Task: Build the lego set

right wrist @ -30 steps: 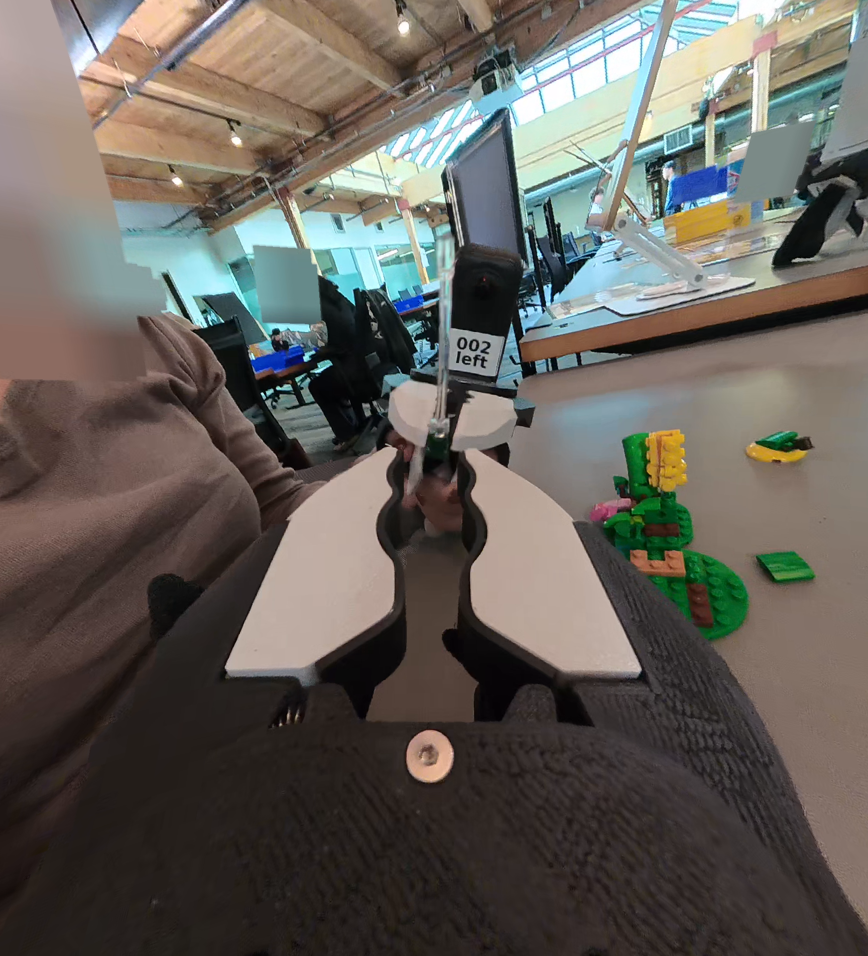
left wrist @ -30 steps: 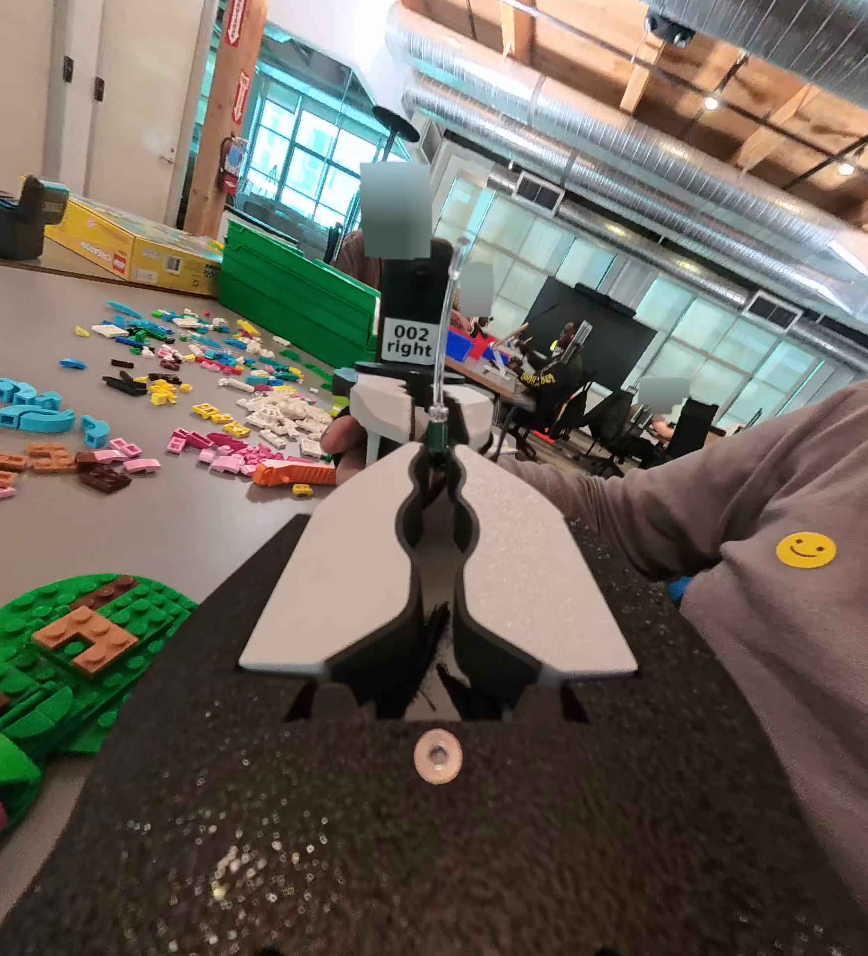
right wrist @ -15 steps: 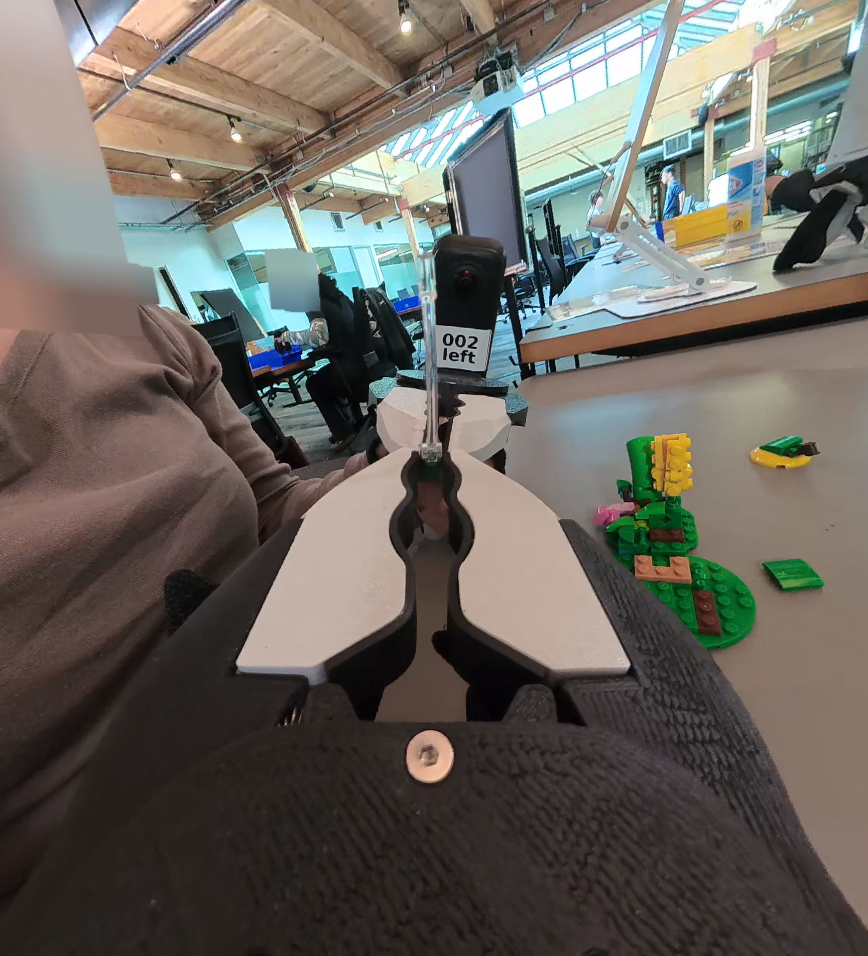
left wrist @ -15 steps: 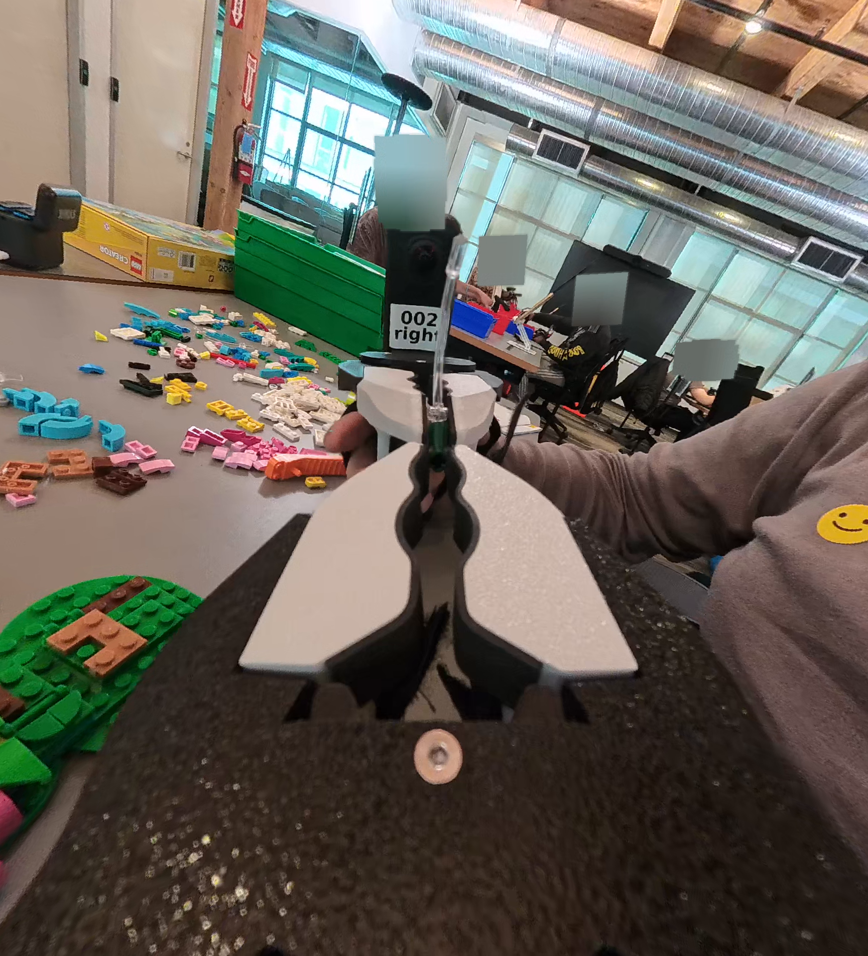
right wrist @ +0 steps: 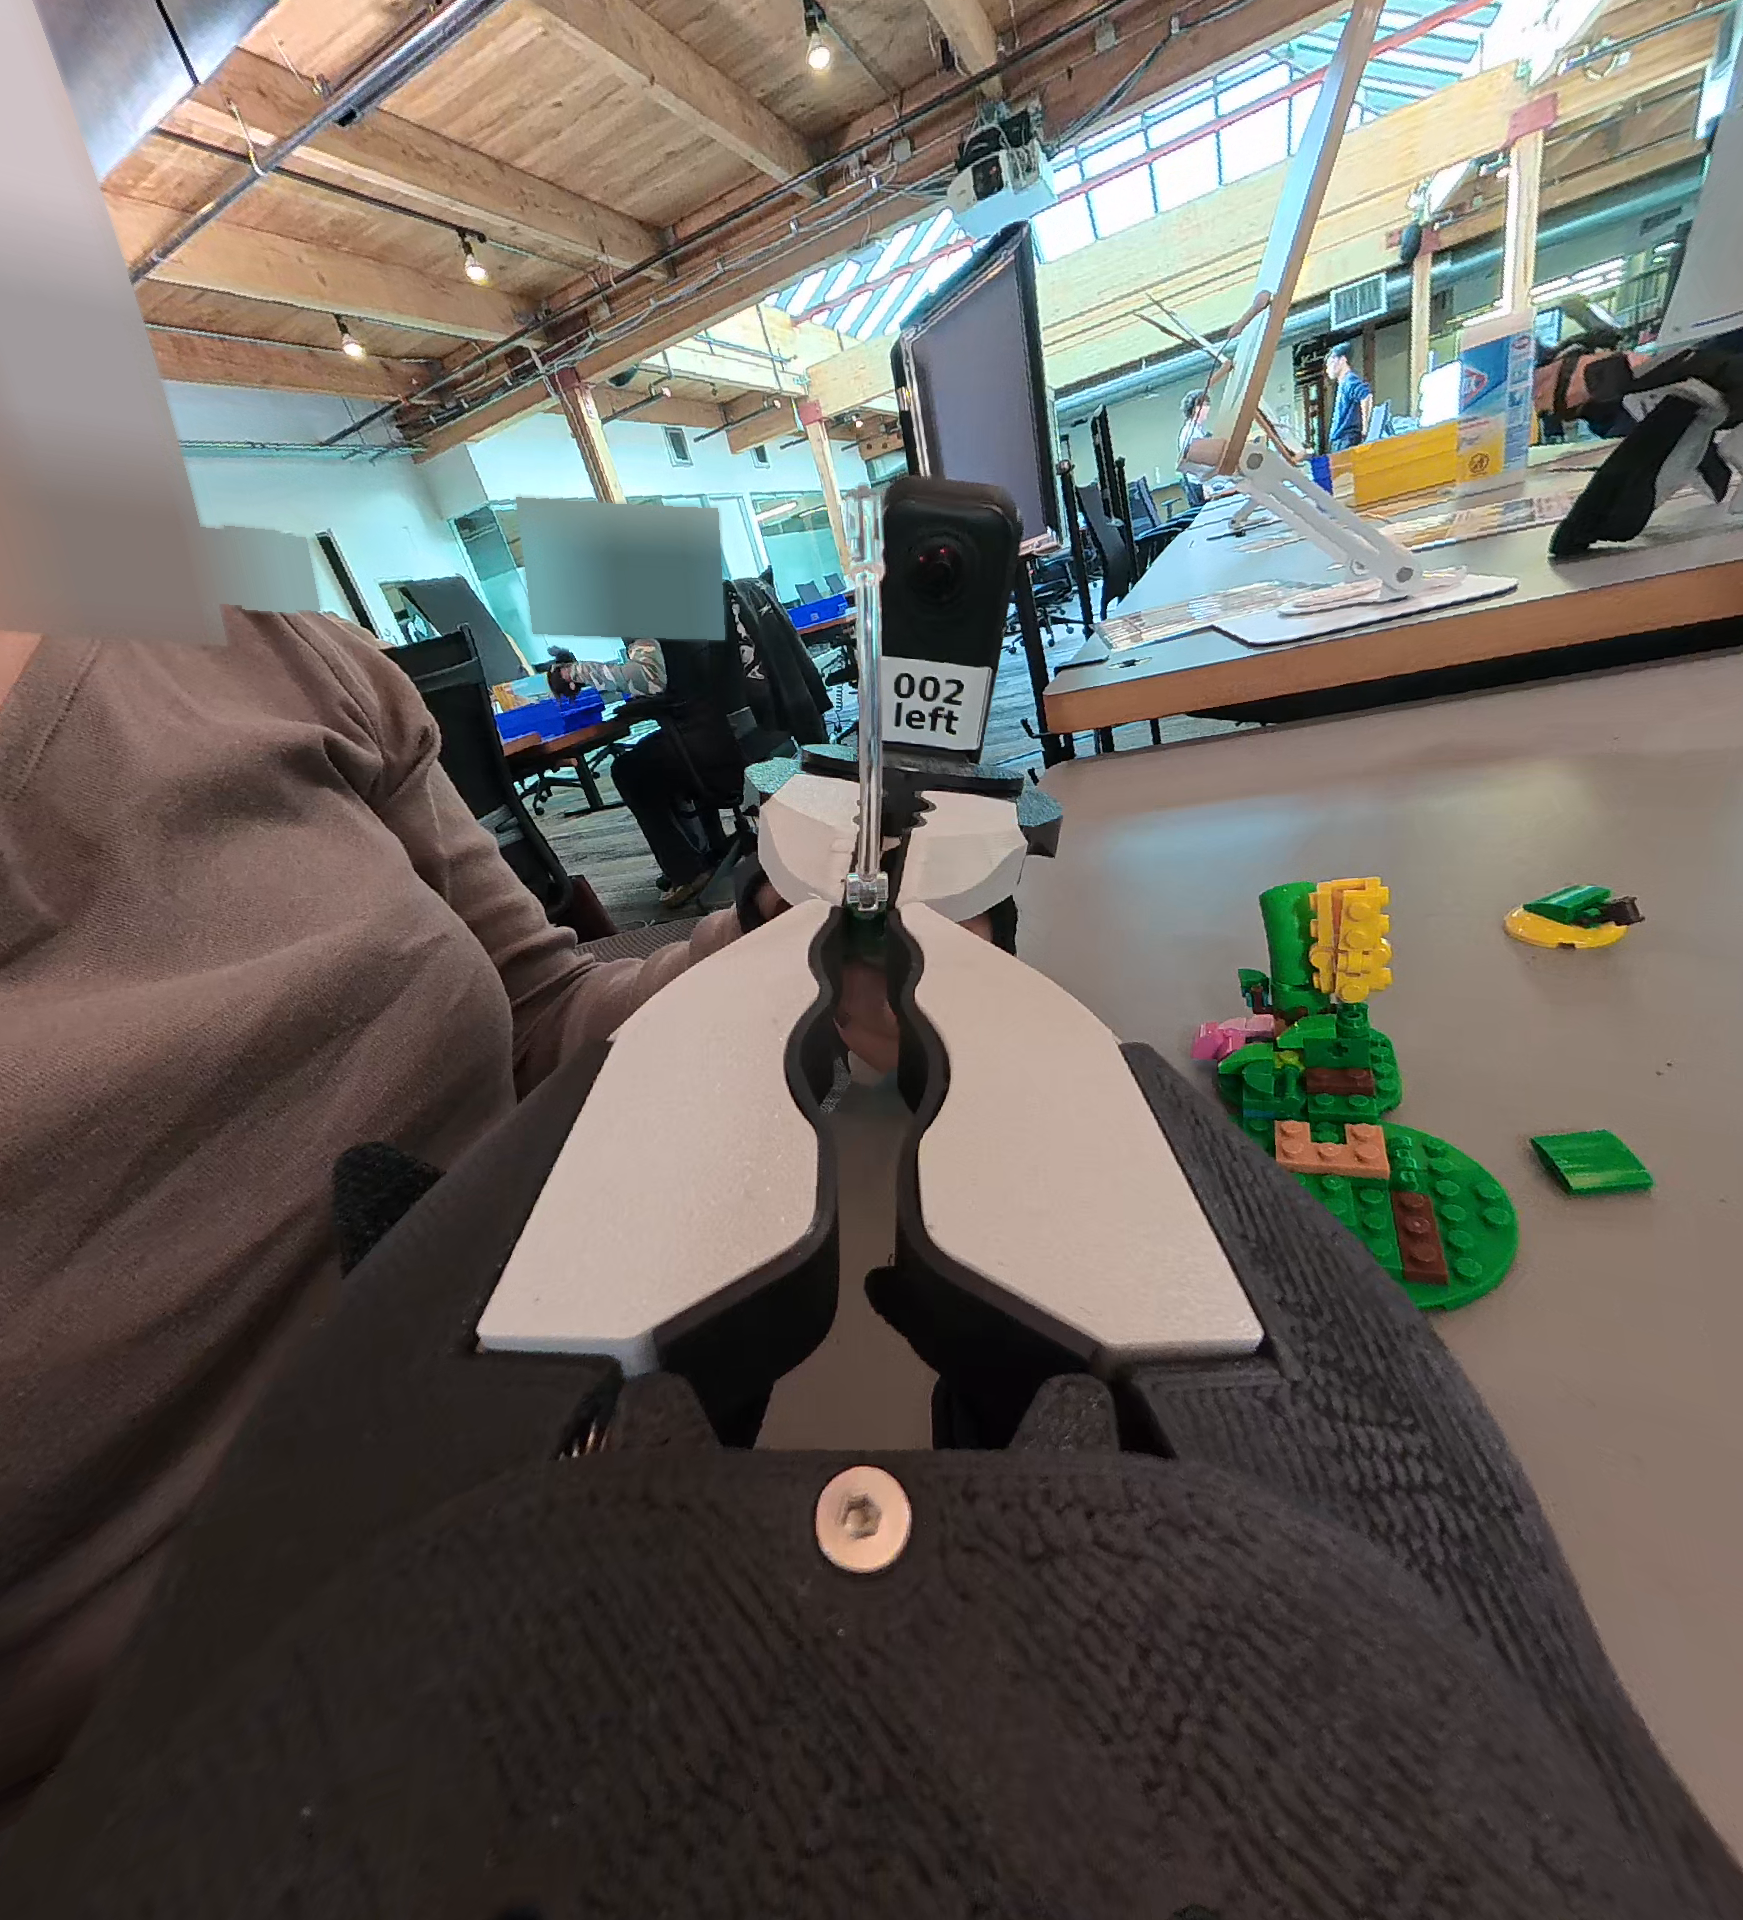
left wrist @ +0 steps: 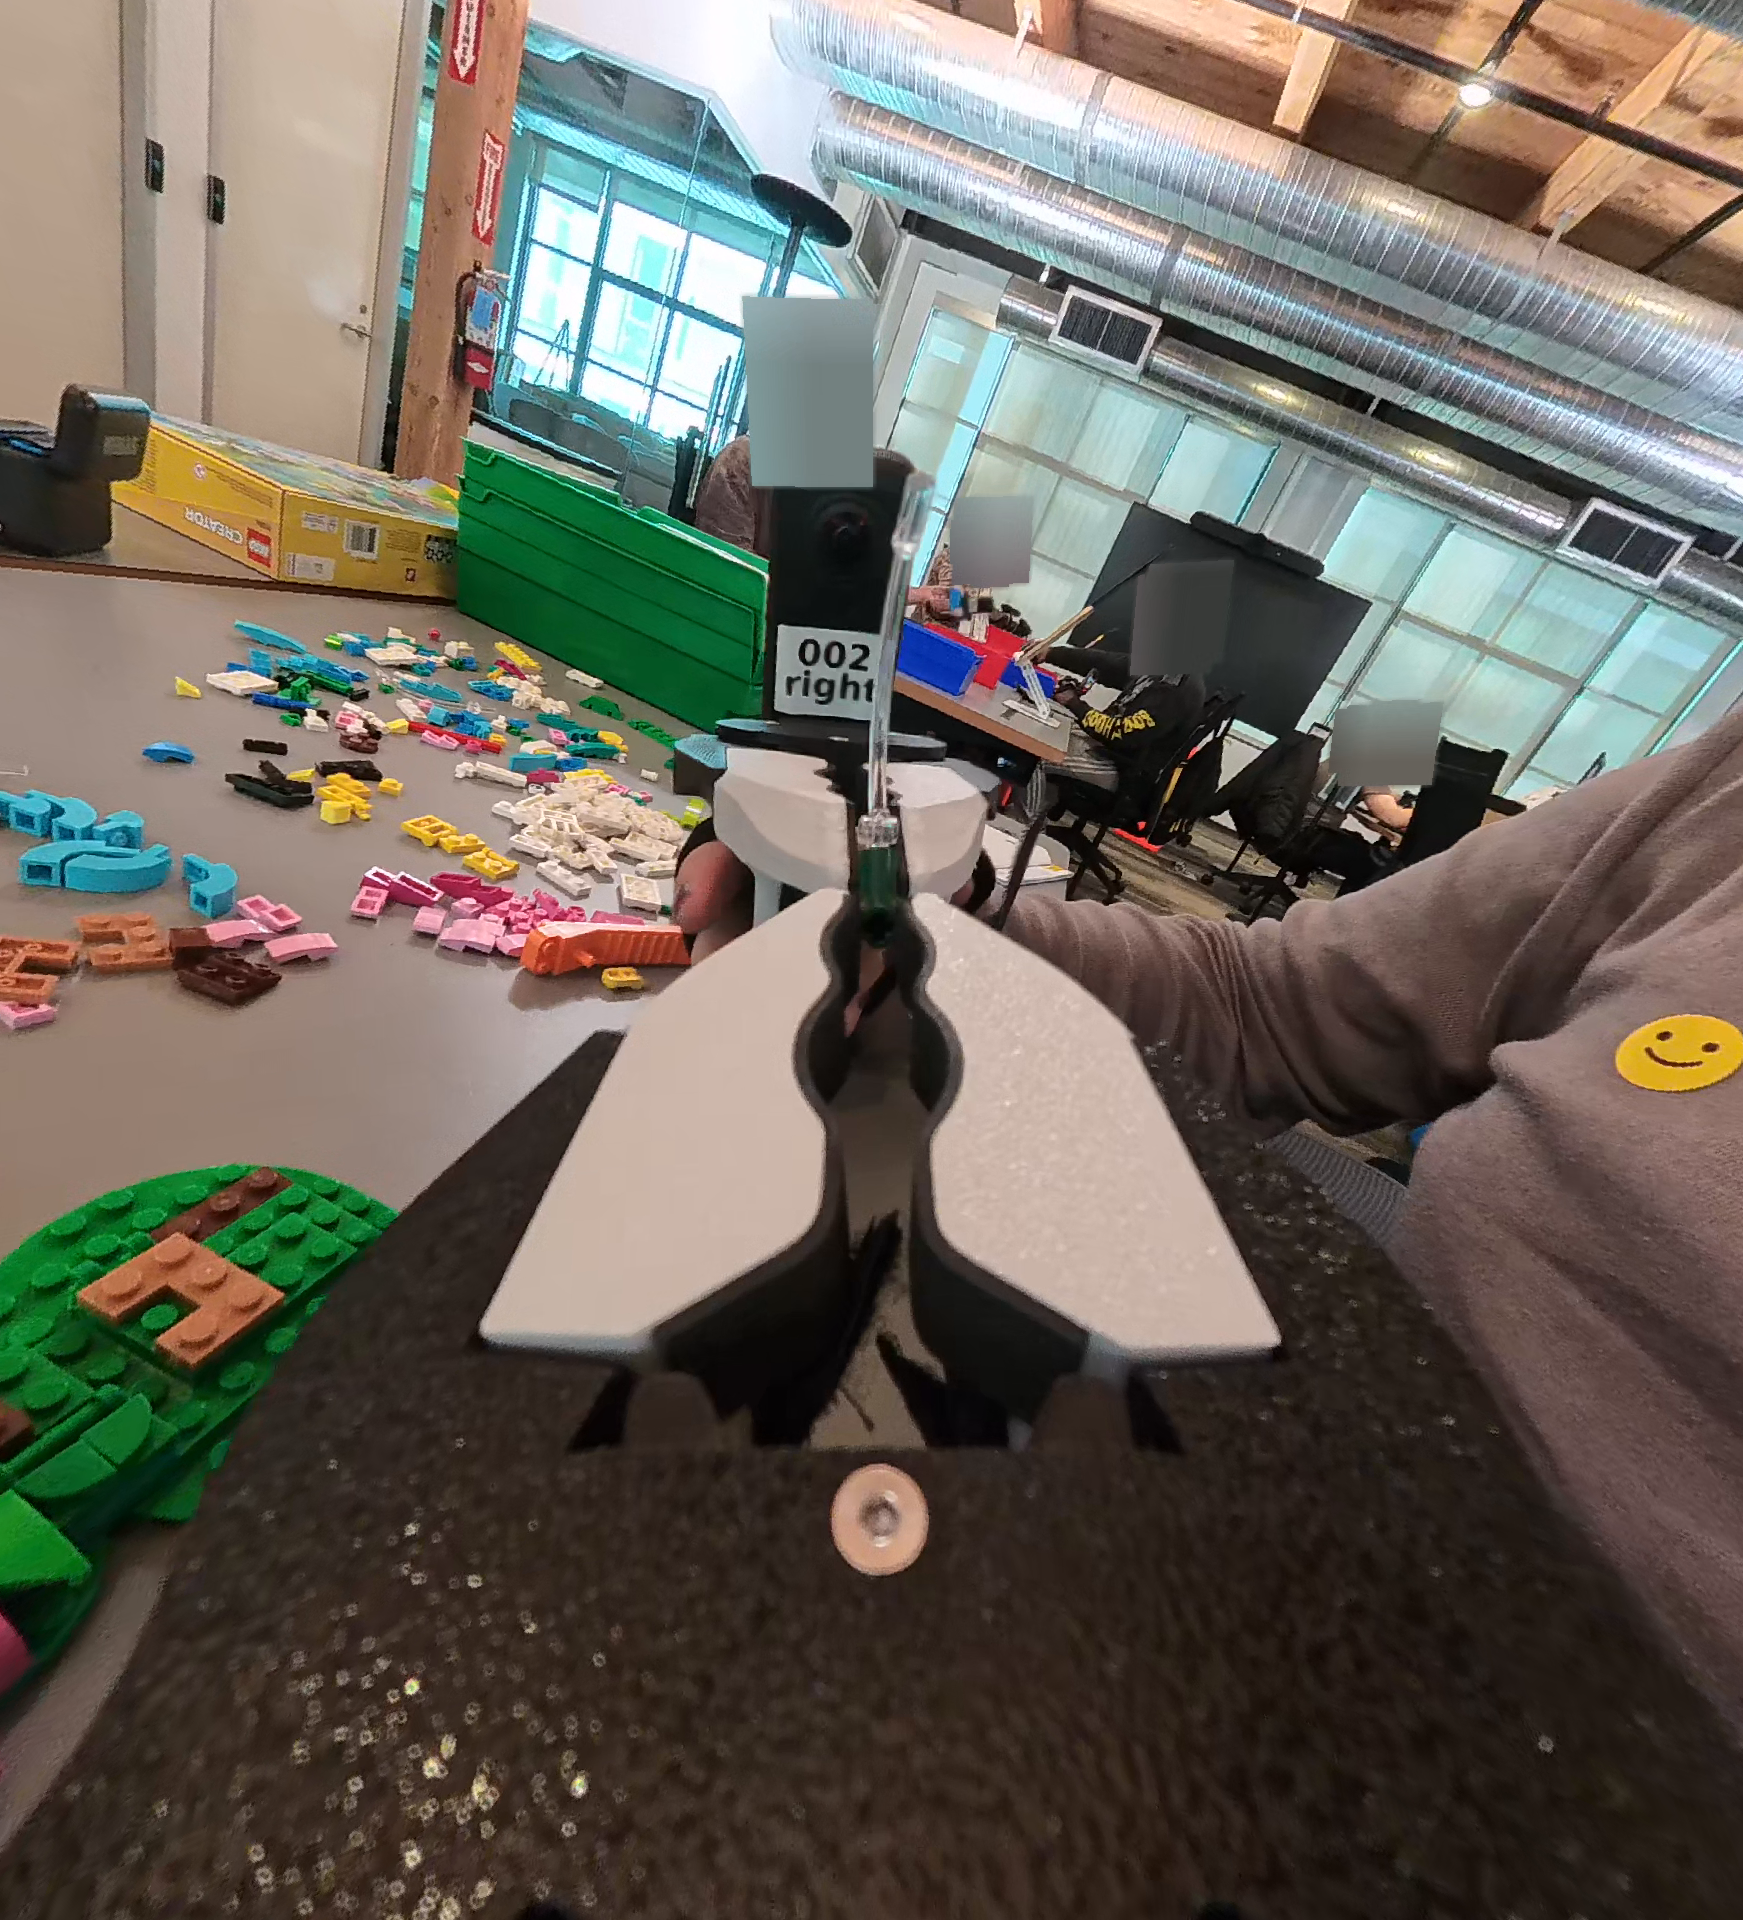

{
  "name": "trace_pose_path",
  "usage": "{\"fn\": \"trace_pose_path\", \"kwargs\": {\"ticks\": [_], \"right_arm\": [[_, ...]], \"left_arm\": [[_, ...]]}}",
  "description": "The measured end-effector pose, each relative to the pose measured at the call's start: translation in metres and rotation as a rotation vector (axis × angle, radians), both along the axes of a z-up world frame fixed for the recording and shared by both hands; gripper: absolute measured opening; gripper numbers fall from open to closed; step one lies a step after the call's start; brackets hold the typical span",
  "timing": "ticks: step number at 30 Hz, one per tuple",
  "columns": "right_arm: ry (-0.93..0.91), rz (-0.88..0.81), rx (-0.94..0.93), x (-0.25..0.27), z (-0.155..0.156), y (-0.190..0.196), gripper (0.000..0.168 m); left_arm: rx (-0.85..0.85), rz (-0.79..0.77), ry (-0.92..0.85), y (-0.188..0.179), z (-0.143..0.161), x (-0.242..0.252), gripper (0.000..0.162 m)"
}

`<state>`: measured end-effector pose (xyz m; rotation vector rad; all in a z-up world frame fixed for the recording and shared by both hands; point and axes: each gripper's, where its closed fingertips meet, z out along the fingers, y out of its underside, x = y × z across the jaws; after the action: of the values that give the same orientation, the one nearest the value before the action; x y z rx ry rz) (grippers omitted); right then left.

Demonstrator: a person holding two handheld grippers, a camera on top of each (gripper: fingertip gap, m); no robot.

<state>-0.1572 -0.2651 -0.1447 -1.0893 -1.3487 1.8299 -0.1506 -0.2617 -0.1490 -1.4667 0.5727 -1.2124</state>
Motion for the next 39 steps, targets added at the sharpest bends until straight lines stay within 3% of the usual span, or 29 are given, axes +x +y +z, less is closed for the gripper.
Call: {"fn": "trace_pose_path", "kwargs": {"ticks": [22, 25, 29, 39], "right_arm": [[0.018, -0.016, 0.036, -0.002, -0.001, 0.001, 0.005], [0.077, -0.102, 0.129, 0.003, 0.002, 0.010, 0.006], [0.175, -0.260, 0.190, 0.008, 0.010, 0.020, 0.006], [0.230, -0.584, 0.285, 0.026, 0.013, 0.029, 0.006]], "left_arm": [[0.017, -0.005, -0.037, 0.001, 0.000, -0.001, 0.006], [0.091, -0.001, -0.092, -0.002, 0.006, -0.008, 0.006], [0.216, -0.085, -0.319, -0.021, 0.030, -0.032, 0.006], [0.197, -0.055, -0.354, -0.016, 0.030, -0.039, 0.006]]}}
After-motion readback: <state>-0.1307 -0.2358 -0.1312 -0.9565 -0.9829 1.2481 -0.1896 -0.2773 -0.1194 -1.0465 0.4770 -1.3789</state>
